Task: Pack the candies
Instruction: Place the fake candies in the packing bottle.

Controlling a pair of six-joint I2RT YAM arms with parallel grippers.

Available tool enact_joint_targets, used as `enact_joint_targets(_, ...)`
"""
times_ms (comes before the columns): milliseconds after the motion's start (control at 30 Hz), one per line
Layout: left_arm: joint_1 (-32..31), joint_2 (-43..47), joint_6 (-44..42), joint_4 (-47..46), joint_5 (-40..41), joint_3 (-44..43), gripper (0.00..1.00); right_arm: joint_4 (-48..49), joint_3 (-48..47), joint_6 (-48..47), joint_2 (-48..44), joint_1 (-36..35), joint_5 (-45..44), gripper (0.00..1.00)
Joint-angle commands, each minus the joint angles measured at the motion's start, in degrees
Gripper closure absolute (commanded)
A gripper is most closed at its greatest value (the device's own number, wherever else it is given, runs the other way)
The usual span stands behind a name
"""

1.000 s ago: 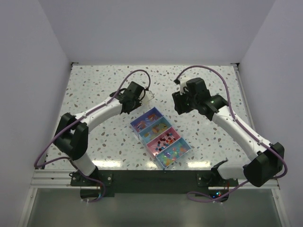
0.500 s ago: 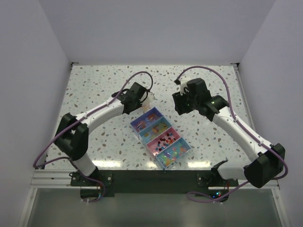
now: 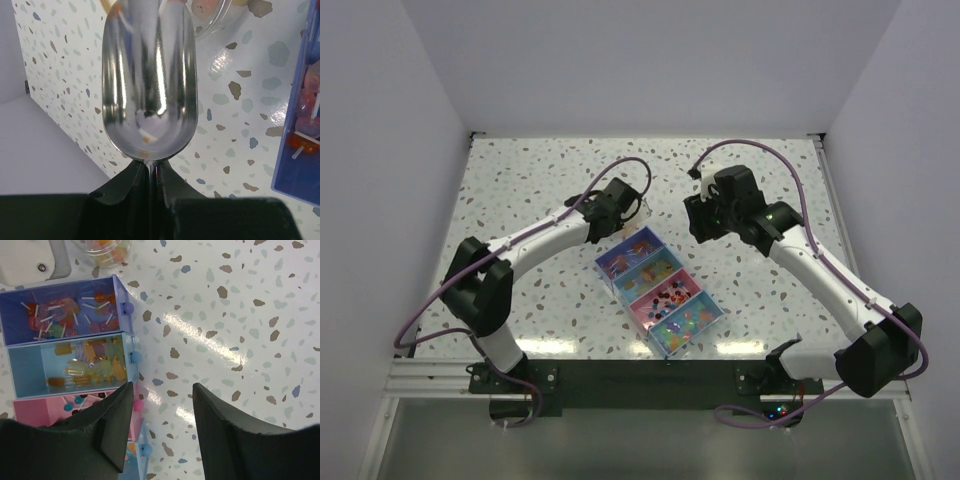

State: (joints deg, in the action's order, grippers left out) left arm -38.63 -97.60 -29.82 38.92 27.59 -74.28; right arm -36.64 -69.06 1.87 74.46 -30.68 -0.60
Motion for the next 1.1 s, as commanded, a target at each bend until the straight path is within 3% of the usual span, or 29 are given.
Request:
enact_joint_targets(0, -0.65, -0.04, -1.47, 0.9, 2.9, -2.62, 1.0, 1.31, 0.06, -0.73, -1.77, 0.35, -1.07, 0.46)
enact_joint_targets(467, -1.62, 4.34, -1.73, 0.37, 3.7, -0.43, 1.0, 1.49, -0.37, 0.15, -1.95, 0.53, 0.51, 0.46)
enact_joint_targets(767, 3.03, 16.11, -0.06, -4.98, -11.05, 6.59, 1.0, 2.1, -2.57, 3.14, -1.33, 3.25, 9.38, 0.46)
enact_joint_targets(1067, 6.64, 27.54, 0.91, -14.04, -30.92, 16.62, 1.0, 10.79, -2.75, 13.24, 1.13, 6.5, 30.38, 0.46)
